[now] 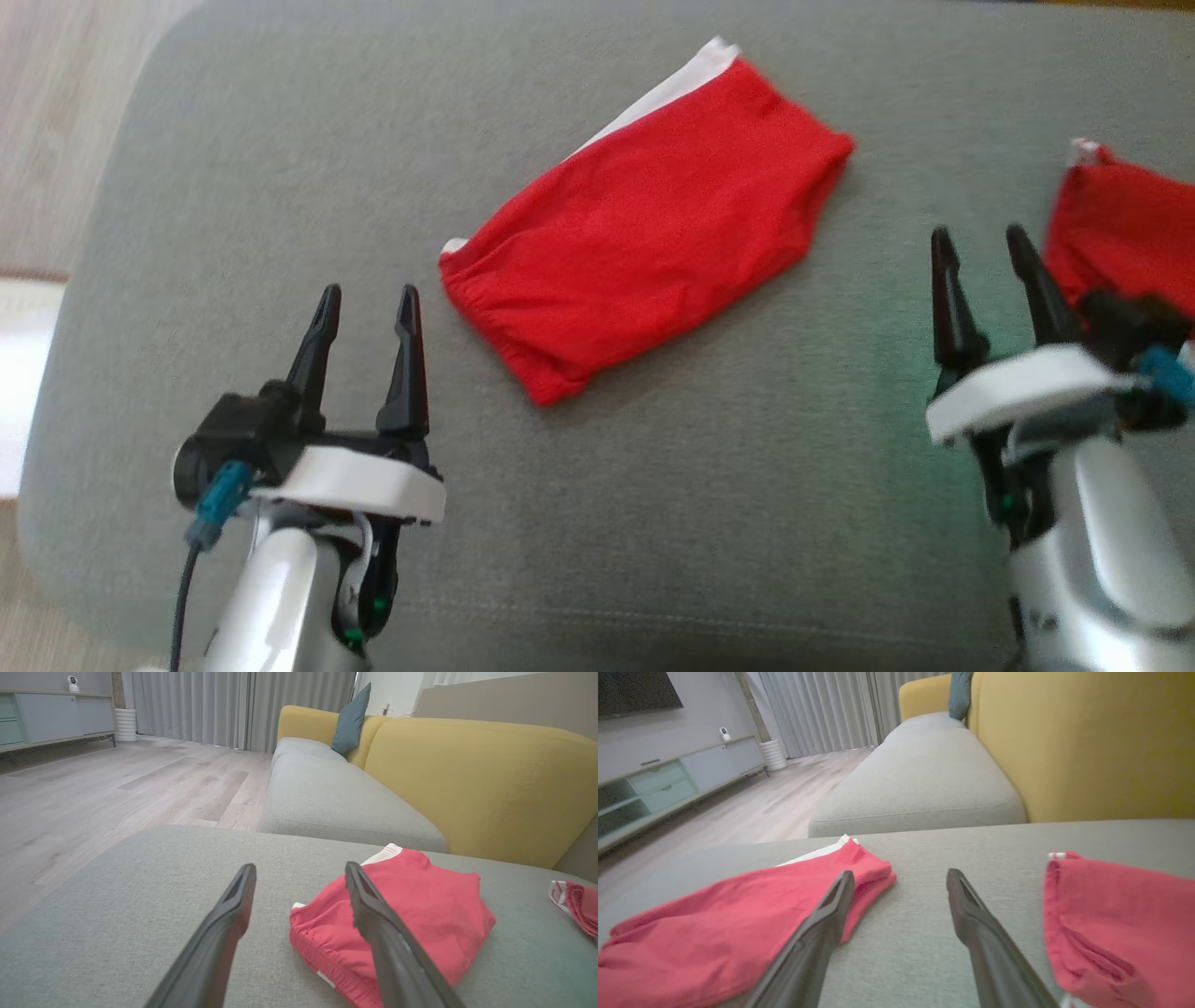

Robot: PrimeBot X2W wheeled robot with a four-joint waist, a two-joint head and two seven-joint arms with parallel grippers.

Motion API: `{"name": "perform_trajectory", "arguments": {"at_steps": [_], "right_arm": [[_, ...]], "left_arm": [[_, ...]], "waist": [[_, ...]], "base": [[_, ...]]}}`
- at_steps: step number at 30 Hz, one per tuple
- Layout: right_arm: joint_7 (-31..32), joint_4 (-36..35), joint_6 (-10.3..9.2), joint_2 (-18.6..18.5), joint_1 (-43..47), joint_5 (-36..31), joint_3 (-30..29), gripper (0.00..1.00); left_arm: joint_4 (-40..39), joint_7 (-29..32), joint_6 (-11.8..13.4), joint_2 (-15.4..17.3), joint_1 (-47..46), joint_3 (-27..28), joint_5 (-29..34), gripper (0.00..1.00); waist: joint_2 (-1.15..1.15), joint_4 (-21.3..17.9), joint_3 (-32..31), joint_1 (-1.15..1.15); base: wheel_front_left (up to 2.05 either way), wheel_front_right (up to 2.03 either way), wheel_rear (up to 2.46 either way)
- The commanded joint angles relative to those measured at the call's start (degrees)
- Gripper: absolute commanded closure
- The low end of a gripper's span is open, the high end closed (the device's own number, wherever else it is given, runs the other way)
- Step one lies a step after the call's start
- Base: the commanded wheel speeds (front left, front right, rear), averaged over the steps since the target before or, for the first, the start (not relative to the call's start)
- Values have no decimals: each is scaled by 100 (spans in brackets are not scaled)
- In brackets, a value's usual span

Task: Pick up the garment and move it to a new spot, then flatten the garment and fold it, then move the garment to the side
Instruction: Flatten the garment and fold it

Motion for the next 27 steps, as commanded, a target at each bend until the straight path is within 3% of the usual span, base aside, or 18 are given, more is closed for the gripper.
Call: {"name": "perform_trajectory", "arguments": {"at_steps": [1, 6, 13, 20, 27], "right_arm": [[29, -167, 36, 64, -263, 64, 109, 0], [711, 77, 36, 81, -771, 941, -149, 0], [1456, 989, 36, 85, -1475, 1933, -782, 0], [1730, 2059, 36, 85, -2151, 2524, -1320, 0], [1778, 2824, 36, 86, -2532, 2718, -1466, 0]], "left_arm": [[-154, -29, 24, 19, -264, 144, -69, 0], [-118, -29, 58, 19, -441, 18, -137, 0], [-111, -29, 139, 18, -624, -237, -292, 0], [-49, -29, 211, 18, -672, -514, -334, 0], [-49, -29, 282, 18, -661, -625, -364, 0]], "waist": [[0, 178, 179, 0], [0, 508, 497, 0], [0, 972, 764, 0], [0, 1281, 857, 0], [0, 1395, 845, 0]], "base": [[0, 0, 0], [0, 0, 0], [0, 0, 0], [0, 0, 0], [0, 0, 0]]}}
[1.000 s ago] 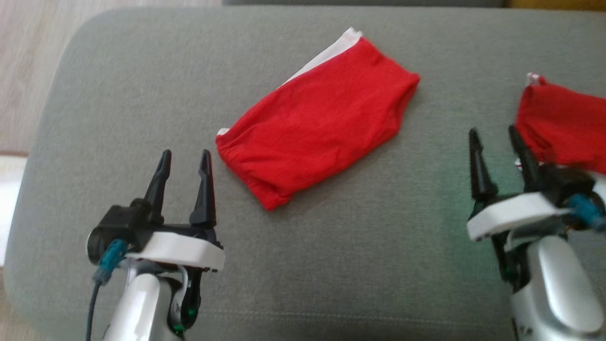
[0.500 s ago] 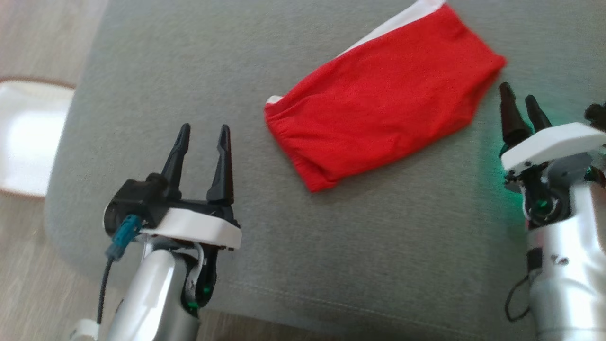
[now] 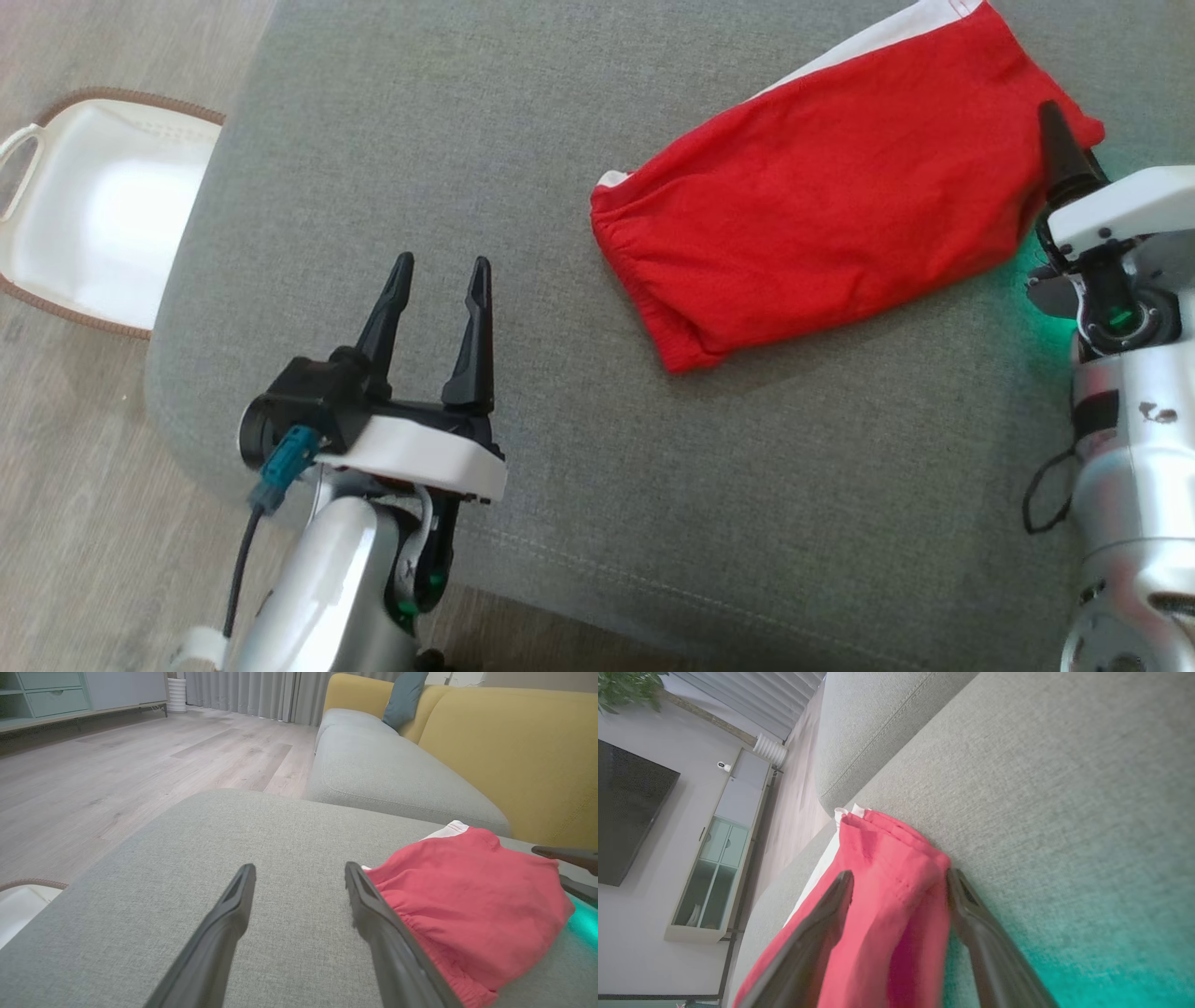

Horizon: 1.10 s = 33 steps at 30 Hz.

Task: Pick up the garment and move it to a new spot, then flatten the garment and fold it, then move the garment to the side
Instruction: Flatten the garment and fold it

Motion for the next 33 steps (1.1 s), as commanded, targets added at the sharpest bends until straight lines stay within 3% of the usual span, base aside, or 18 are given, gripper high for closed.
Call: {"name": "perform_trajectory", "arguments": {"at_steps": [1, 16, 17, 18, 25, 33], "right_arm": [[86, 179, 40, 198, -28, 25, 134, 0], [343, 1595, 40, 198, -886, -990, -161, 0], [344, 1663, 40, 198, -947, -1065, -174, 23], [319, 1719, 40, 198, -1000, -1148, -189, 100], [-6, 2044, 40, 198, -1199, -1302, -365, 100], [-726, 2003, 40, 198, -887, -844, -392, 100]], "left_arm": [[-182, -29, 38, 51, -193, 146, -47, 0], [-261, -29, 84, 51, -234, 123, -144, 0], [-262, -29, 90, 51, -240, 127, -155, 0], [-262, -29, 96, 51, -246, 130, -166, 0], [-225, -29, 123, 51, -226, 189, -193, 0], [-167, -29, 57, 51, -123, 328, -89, 0]], "waist": [[0, 12, -1, 0], [0, 95, 43, 0], [0, 96, 48, 0], [0, 94, 51, 0], [0, -6, -86, 0], [0, -418, -435, 0]], "base": [[0, 0, 0], [0, 0, 0], [0, 0, 0], [0, 0, 0], [0, 0, 0], [0, 0, 0]]}}
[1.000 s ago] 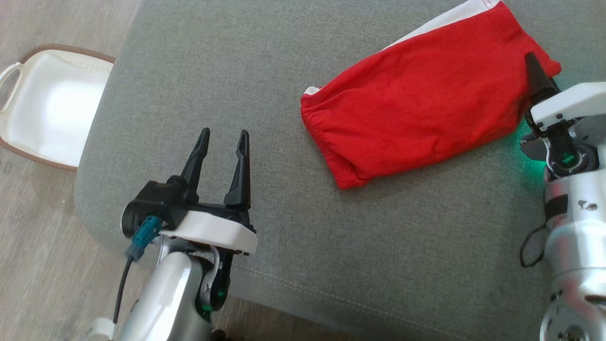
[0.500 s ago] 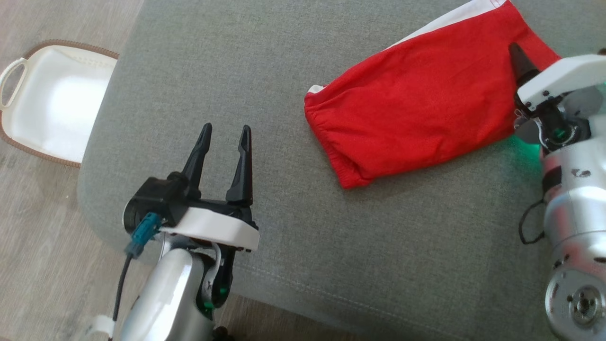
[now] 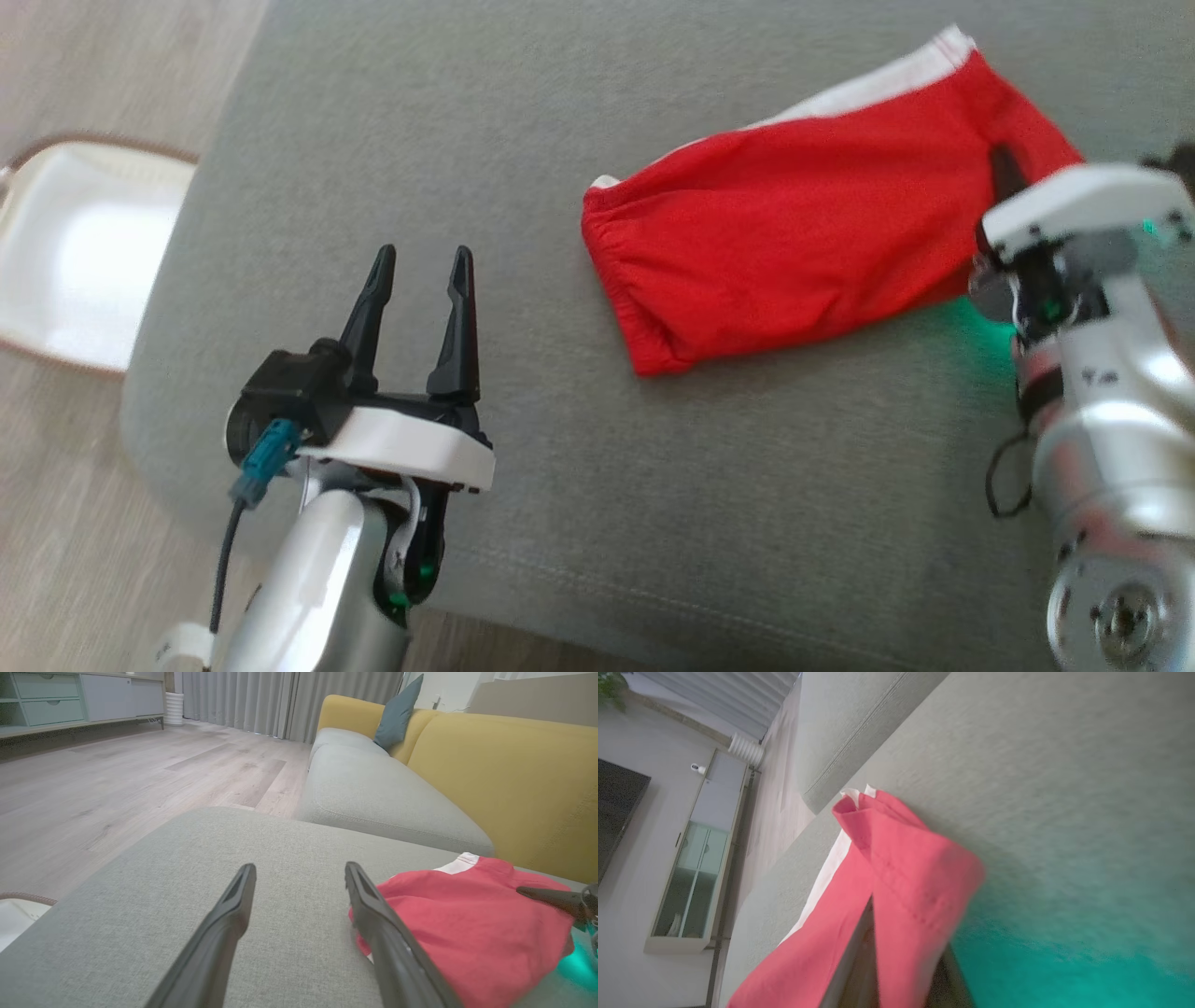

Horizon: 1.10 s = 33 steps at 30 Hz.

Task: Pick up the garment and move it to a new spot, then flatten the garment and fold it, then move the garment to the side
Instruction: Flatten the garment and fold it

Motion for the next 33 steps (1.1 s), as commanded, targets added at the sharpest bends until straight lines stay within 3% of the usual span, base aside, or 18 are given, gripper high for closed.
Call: {"name": "perform_trajectory", "arguments": {"at_steps": [1, 10, 17, 33], "right_arm": [[-86, -136, 37, 104, 146, 93, 90, 100], [-741, -427, 37, 104, 1101, 822, 175, 100], [-1046, -455, 37, 104, 1369, 1348, 540, 100], [-1597, -1800, 37, 104, 1438, 2523, 3041, 100]], "left_arm": [[-164, -29, -19, 51, -54, 239, 60, 0], [-124, -29, -102, 51, 166, 434, 184, 0], [-113, -29, -157, 51, 235, 428, 234, 0], [-14, -29, -196, 51, 306, 427, 294, 0]], "waist": [[0, -173, -149, 0], [0, -734, -528, 0], [0, -863, -595, 0], [0, -637, -766, 0]], "base": [[0, 0, 0], [0, 0, 0], [0, 0, 0], [0, 0, 0]]}}
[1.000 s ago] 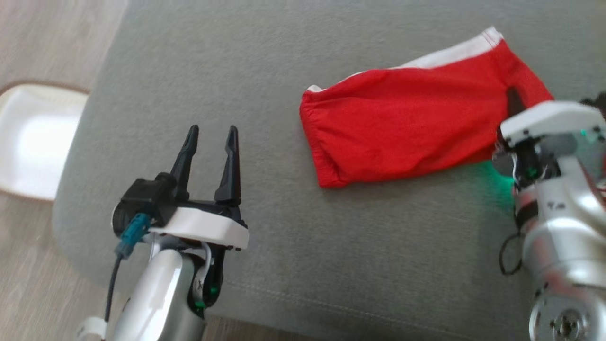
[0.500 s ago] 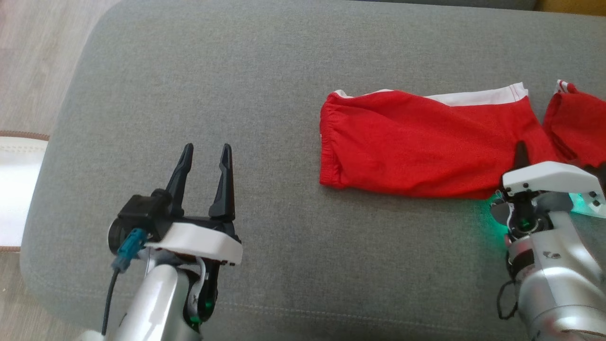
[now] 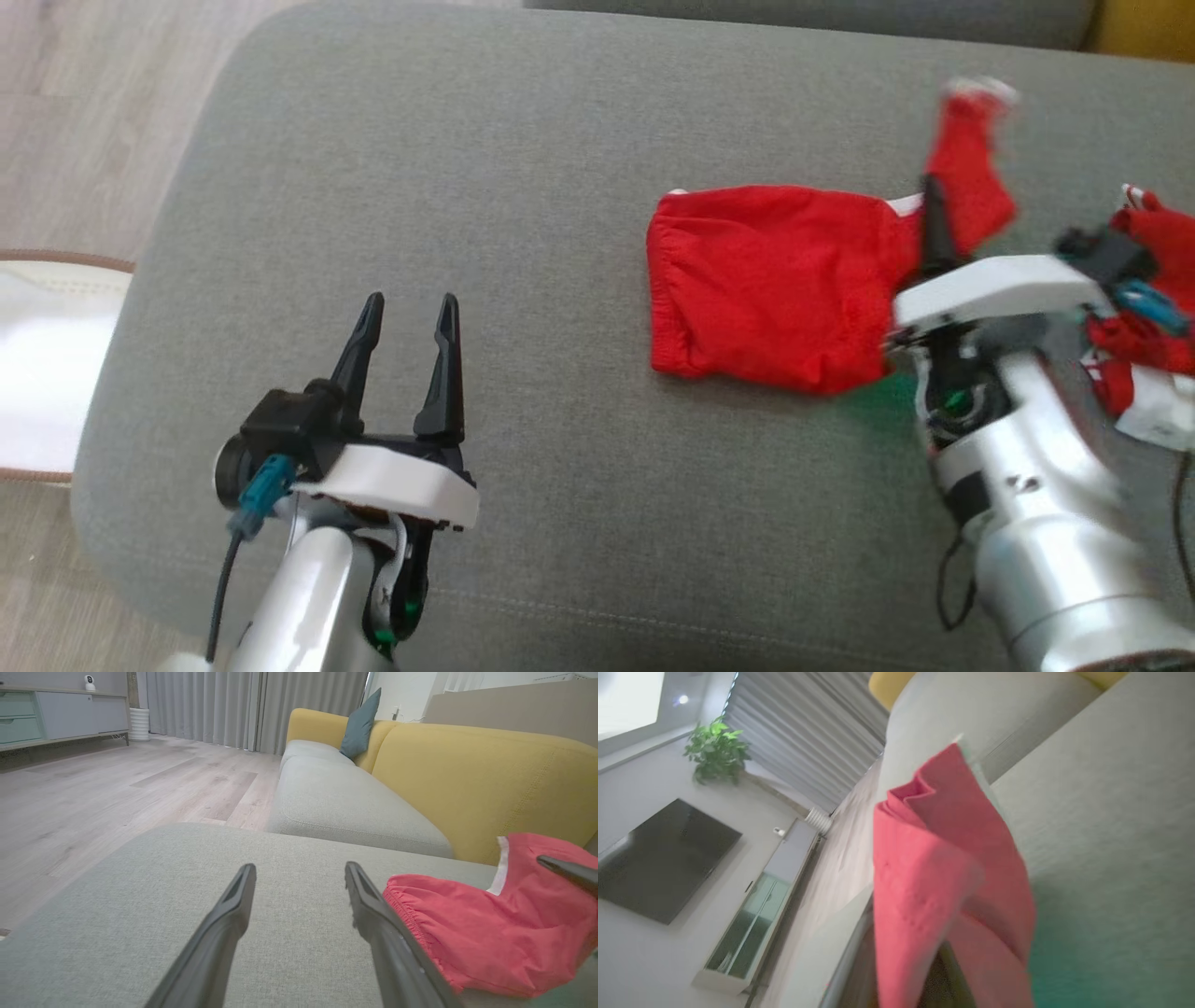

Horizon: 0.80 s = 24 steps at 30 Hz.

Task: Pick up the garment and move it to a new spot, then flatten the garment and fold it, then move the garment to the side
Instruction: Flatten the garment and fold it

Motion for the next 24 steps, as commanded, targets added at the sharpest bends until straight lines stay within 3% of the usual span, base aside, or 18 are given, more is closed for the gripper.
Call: {"name": "perform_trajectory", "arguments": {"at_steps": [1, 9, 18, 19, 20, 24], "right_arm": [[-48, -254, 39, 88, 57, 69, 273, 100], [-38, -758, 39, 88, 364, 720, 1520, 100], [-118, -508, 39, 88, 365, 941, 2494, 100], [-149, -429, 39, 88, 340, 880, 2601, 25], [-170, -383, 39, 88, 320, 837, 2718, 0], [-242, -407, 39, 89, 276, 720, 3232, 0]], "left_arm": [[-164, -29, -9, 48, -56, 184, 29, 0], [-137, -29, 21, 48, 18, 184, 3, 0], [-116, -29, 54, 48, 68, 147, -40, 0], [-115, -29, 56, 48, 77, 151, -42, 0], [-112, -29, 58, 48, 86, 156, -42, 0], [-96, -29, 58, 48, 114, 174, -46, 0]], "waist": [[0, 41, -24, 0], [0, 233, -121, 0], [0, 458, -217, 0], [0, 475, -222, 0], [0, 491, -225, 0], [0, 538, -227, 0]], "base": [[0, 0, 0], [0, 0, 0], [0, 0, 0], [0, 0, 0], [0, 0, 0], [0, 0, 0]]}}
